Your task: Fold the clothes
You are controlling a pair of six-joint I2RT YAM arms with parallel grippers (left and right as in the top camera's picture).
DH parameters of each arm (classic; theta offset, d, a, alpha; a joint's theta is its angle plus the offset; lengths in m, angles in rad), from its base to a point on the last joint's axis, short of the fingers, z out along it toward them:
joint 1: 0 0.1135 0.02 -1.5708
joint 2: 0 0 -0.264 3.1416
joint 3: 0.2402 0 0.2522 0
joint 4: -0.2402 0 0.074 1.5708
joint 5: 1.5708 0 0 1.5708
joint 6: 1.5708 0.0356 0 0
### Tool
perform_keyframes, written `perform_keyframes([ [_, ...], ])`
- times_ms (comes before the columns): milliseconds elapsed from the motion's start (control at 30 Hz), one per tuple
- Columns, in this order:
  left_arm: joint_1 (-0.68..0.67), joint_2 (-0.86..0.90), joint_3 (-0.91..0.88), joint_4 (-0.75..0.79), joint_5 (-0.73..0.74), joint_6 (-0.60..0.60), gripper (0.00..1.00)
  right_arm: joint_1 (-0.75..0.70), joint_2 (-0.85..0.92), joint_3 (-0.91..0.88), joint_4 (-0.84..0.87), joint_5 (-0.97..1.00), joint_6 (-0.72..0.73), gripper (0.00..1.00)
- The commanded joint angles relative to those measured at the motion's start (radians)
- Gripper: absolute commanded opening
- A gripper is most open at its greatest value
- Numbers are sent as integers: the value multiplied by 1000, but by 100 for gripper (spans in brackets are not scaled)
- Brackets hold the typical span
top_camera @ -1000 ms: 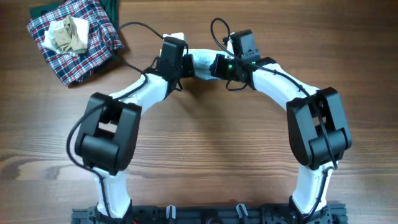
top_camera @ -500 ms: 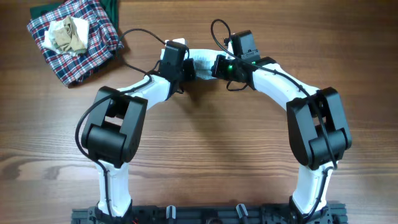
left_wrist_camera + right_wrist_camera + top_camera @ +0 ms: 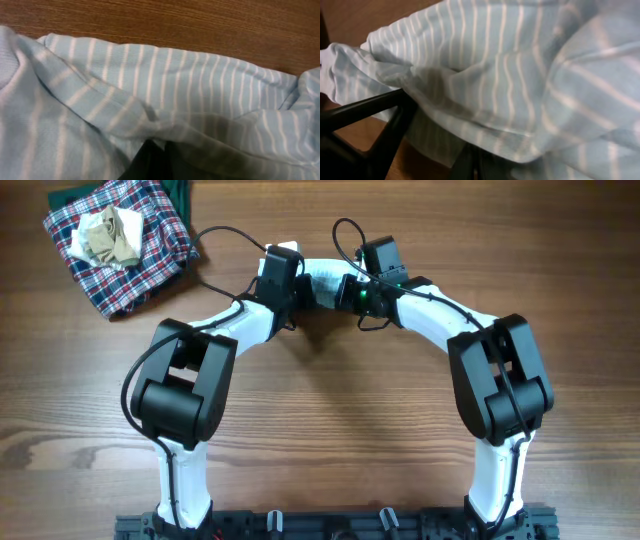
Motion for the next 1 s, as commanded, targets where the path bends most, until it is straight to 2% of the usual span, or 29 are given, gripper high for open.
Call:
perform_keyframes([
  [0, 4, 29, 2, -3, 12, -13, 9, 6, 18, 19, 16, 31, 22, 4],
  [233, 4, 29, 2, -4, 13, -18, 9, 6, 23, 19, 83, 90, 18, 4],
  [467, 3, 29, 2, -11, 12, -17, 8, 3, 106, 19, 156, 111, 21, 4],
  [700, 3, 29, 2, -19, 12, -16, 17, -57, 114, 19, 174, 229, 10, 4],
  [867, 3, 29, 2, -18, 5, -16, 18, -103, 114, 19, 174, 262, -22, 4],
  [967, 6, 29, 2, -18, -54, -16, 20, -111, 114, 19, 169, 281, -42, 4],
])
